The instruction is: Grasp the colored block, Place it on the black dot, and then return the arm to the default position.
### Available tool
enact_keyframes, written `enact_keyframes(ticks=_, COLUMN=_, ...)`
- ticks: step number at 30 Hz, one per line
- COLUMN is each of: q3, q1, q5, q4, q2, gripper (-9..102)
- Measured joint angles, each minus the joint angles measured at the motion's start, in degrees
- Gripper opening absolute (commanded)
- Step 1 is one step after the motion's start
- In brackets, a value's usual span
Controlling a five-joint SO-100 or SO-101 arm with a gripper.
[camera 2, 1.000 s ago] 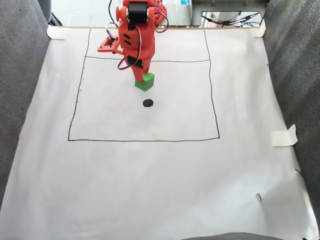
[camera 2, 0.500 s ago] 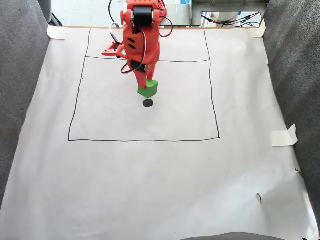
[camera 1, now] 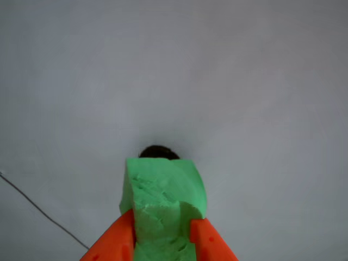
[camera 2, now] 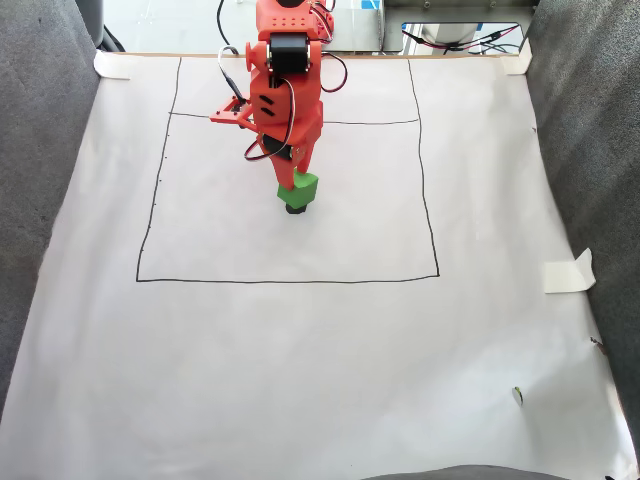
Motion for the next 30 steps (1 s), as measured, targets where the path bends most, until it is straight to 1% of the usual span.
enact_keyframes(ticks=10, q3=0.00, q1=0.09, q5=0.44, q4=-0.26, q2=-2.20, gripper=0)
enact_keyframes(ticks=20, q3=-3.25, q1=0.26, q5=0.44, q4=-0.35, q2=-4.57, gripper=0)
enact_keyframes(ticks=30, q3=-3.34, q1=1.14, q5=1.49, q4=-3.34, q2=-5.10, gripper=0)
